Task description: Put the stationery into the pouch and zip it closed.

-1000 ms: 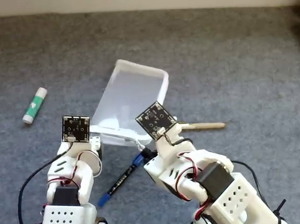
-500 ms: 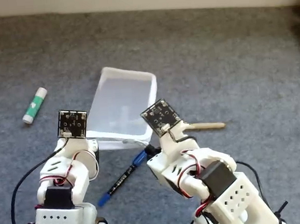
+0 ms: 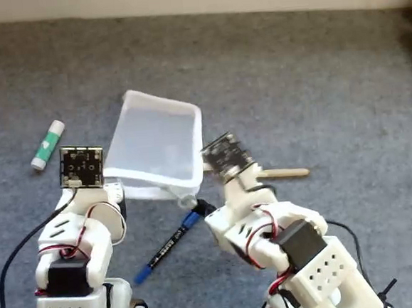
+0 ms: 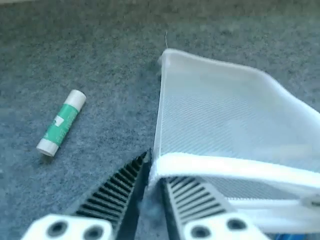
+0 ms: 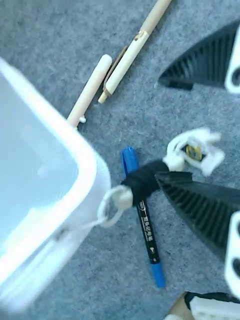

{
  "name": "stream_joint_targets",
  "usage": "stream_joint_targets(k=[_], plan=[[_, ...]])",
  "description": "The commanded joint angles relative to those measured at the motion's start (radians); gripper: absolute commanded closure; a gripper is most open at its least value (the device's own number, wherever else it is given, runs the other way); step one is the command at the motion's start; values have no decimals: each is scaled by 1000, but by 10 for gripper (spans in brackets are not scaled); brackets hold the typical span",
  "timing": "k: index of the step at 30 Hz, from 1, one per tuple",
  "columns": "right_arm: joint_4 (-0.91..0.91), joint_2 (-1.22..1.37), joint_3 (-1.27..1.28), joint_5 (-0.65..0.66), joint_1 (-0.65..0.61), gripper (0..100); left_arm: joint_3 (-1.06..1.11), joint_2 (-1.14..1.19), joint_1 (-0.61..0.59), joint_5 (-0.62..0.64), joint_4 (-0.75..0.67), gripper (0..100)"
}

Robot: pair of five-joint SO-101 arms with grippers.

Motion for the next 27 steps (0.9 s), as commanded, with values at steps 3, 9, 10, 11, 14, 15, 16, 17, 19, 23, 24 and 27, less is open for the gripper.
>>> stream_joint_targets(k=[3,9,10,11,14,15,16,17,19,23,24,27], plan=[[-10,-27,-62,-69,173,644,-226,-4,-21,5,78,994],[-125,-24,-12,-71,269,644,-449,-1,-96,0,181,994],[-148,-25,10,-71,269,644,-483,8,-117,-2,195,994],[-170,-25,33,-71,269,644,-518,25,-137,-2,209,994],[-234,-25,79,-66,269,644,-610,134,-193,-2,239,994],[-248,-25,90,-66,269,644,-641,180,-211,-2,245,994],[-257,-25,99,-64,269,644,-670,226,-229,2,249,994],[-260,-25,102,-64,269,644,-700,271,-249,3,253,994],[-265,-25,104,-64,269,644,-763,348,-291,3,255,994],[-265,-25,104,-68,269,644,-886,469,-390,3,255,994],[-265,-25,104,-68,269,644,-912,495,-418,3,255,994],[-265,-22,104,-68,269,644,-980,570,-492,-2,253,994]])
